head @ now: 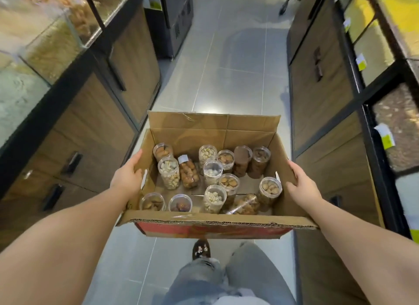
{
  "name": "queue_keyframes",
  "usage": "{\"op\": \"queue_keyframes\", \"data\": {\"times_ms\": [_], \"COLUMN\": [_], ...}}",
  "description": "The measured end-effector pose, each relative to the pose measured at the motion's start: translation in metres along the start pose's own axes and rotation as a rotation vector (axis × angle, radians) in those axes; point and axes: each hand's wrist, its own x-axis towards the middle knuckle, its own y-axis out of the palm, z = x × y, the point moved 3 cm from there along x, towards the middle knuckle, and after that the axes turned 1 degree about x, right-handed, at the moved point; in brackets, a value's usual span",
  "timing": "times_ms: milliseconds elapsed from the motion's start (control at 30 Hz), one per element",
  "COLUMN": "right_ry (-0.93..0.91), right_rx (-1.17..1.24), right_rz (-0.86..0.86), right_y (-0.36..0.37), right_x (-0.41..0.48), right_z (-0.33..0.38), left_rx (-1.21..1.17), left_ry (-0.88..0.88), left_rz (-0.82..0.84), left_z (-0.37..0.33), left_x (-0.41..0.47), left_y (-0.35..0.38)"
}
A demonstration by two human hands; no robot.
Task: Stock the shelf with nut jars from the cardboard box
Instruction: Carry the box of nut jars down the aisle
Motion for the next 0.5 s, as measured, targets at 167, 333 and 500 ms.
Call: {"op": "queue_keyframes", "data": {"times_ms": [167,333,500], "right_ry": [0.002,-0.1,-0.205], "right_rx": [-0.005,-0.1,-0.195], "right_rz": [0.031,0.084,0.136], "right_y": [-0.018,-0.04,-0.056], "right_x": [0.122,0.264,0.386], "right_z": [0.04,0.094,0.156], "left_rx": [-0.015,-0.047,-0.091], "left_ry": [-0.02,-0.105,-0.198], "left_rz": [-0.008,-0.046,-0.117], "left_z": [-0.049,-0.093,-0.129], "left_x": [0.104,0.194,0.267], "left_y": [0.005,0.023,0.029]}}
